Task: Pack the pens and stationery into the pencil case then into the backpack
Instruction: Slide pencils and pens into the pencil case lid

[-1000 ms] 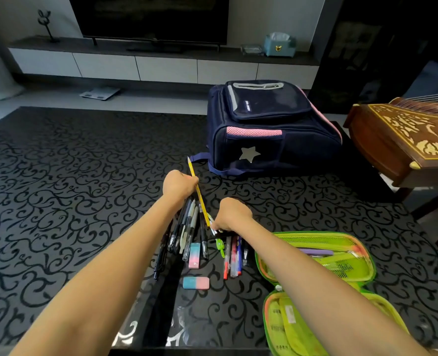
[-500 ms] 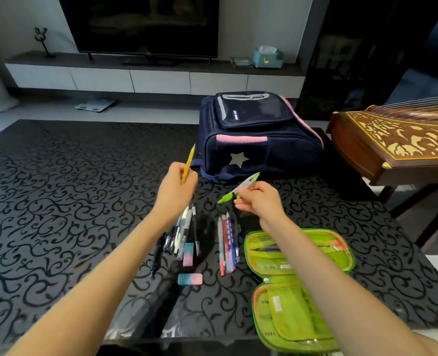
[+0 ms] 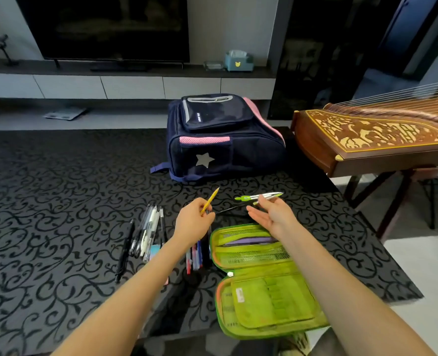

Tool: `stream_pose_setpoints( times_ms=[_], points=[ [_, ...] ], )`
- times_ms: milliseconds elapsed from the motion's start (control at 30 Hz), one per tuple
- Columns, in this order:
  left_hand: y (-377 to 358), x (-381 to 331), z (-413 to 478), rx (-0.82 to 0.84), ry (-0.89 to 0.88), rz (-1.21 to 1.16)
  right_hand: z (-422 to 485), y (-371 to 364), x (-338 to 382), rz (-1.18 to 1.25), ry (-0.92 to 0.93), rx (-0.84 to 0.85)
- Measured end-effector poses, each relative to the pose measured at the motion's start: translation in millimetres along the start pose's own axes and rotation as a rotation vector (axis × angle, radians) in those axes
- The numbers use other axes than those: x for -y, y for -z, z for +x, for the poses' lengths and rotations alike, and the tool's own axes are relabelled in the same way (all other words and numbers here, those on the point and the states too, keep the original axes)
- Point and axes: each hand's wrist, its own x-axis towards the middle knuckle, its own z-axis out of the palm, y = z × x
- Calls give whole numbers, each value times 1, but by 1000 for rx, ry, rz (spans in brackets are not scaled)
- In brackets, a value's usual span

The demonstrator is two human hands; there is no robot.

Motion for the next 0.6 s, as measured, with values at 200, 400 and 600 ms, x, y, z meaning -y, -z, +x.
stream_pose_setpoints(
  times_ms=[200, 400, 600],
  points=[
    [-12, -9, 2, 78, -24, 31, 1, 2, 9, 86, -49, -51],
    [-32, -27, 4, 28, -72, 64, -3, 26, 25, 205, -201, -107],
    [-42, -38, 0, 223, -160, 264, -11, 63, 32, -479, 173, -4]
  ],
)
